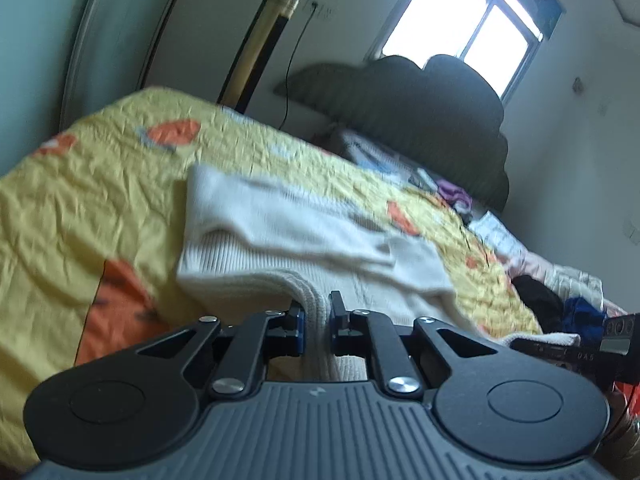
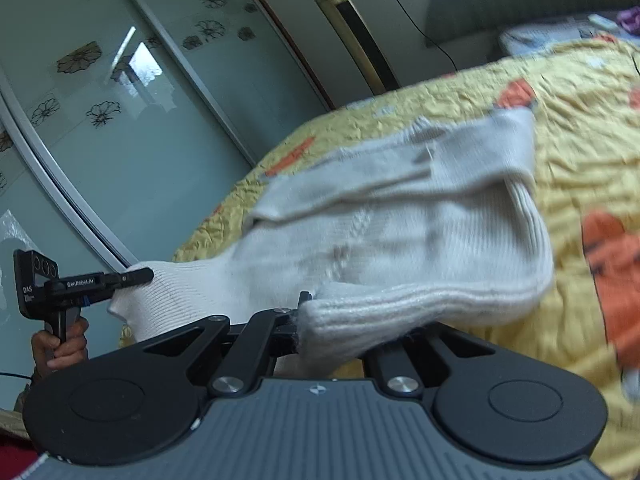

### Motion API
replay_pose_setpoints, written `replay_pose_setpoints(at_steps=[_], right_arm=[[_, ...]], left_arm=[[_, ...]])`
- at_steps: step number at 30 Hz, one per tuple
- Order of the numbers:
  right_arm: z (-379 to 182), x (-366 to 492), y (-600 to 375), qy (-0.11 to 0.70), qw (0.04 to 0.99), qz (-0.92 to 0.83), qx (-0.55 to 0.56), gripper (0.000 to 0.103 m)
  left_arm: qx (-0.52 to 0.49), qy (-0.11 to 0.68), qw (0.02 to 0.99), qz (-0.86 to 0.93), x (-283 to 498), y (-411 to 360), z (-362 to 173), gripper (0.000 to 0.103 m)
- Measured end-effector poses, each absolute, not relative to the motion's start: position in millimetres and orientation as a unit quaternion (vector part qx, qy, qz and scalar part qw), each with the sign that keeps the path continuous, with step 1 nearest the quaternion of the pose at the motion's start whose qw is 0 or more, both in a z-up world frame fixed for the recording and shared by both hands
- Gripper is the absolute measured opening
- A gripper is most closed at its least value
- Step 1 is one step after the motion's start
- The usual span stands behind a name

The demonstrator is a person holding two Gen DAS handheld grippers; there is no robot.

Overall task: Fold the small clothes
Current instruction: 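Lift the hem with both grippers and fold it over toward the collar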

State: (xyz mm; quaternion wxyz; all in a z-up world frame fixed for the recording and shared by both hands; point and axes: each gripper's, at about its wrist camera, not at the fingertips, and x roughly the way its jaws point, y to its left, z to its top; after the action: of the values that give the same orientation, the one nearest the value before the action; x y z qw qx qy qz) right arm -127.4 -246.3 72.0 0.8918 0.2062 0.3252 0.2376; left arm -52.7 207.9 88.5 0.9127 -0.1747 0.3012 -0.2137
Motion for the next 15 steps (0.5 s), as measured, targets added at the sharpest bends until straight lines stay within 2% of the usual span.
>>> replay_pose_setpoints(at_steps=[7, 15], right_arm=[[94.0, -68.2, -248.0, 0.279, 0.919, 0.216, 0.176, 0.012], [92.9, 7.4, -266.8, 0.25, 0.927, 0.188, 0.206, 0.012]], left_arm=[[-0.178, 0.27, 0.932, -0.167, 1.6, 199.6, 107.5, 0.011], [-0.171, 0.28, 0.936, -0.125, 83.6, 188.5, 103.1, 0.011]])
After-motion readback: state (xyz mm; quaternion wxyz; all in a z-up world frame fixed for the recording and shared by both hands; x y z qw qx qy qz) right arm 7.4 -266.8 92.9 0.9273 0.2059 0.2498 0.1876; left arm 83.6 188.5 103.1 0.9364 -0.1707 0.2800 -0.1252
